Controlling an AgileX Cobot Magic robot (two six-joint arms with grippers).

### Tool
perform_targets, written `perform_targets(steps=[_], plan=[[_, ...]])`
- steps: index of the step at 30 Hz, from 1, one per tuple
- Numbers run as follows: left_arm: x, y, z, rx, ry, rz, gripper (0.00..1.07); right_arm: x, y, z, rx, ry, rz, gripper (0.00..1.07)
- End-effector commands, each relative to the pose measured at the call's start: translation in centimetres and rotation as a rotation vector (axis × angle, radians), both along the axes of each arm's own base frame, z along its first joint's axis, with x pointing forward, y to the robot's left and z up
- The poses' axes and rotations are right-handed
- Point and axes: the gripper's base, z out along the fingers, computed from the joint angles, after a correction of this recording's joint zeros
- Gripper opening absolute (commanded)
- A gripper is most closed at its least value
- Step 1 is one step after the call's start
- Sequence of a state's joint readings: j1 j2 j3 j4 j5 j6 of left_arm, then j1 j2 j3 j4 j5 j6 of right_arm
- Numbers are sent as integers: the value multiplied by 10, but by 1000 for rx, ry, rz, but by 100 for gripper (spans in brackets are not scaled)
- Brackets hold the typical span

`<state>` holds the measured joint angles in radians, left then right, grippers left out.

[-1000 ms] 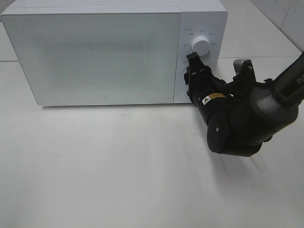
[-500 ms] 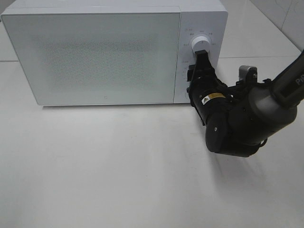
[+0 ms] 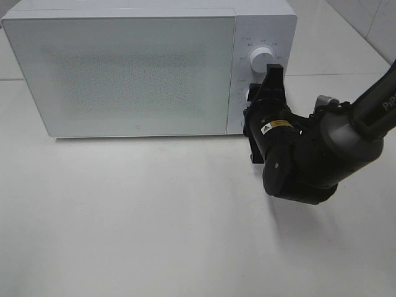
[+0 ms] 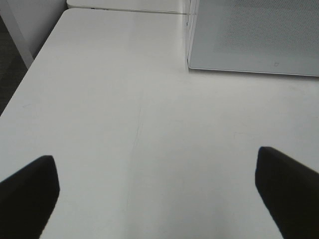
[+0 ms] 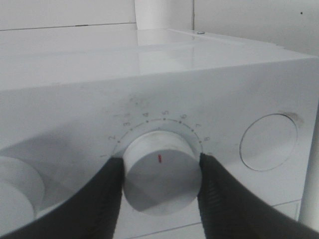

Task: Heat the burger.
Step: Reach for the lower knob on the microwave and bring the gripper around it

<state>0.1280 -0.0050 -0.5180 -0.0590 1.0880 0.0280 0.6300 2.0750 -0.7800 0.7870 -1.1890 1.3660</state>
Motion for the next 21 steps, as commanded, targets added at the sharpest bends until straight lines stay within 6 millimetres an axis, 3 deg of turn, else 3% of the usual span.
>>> perform_targets(steps=[1, 11, 21], plan=[[-2, 0, 1, -1, -32, 8, 101, 2, -8, 28, 36, -225, -105, 8], [-2, 0, 1, -1, -32, 8, 101, 2, -11, 27, 176, -230, -157, 9], [-2, 0, 1, -1, -32, 8, 101, 2, -11, 27, 178, -231, -154, 9]])
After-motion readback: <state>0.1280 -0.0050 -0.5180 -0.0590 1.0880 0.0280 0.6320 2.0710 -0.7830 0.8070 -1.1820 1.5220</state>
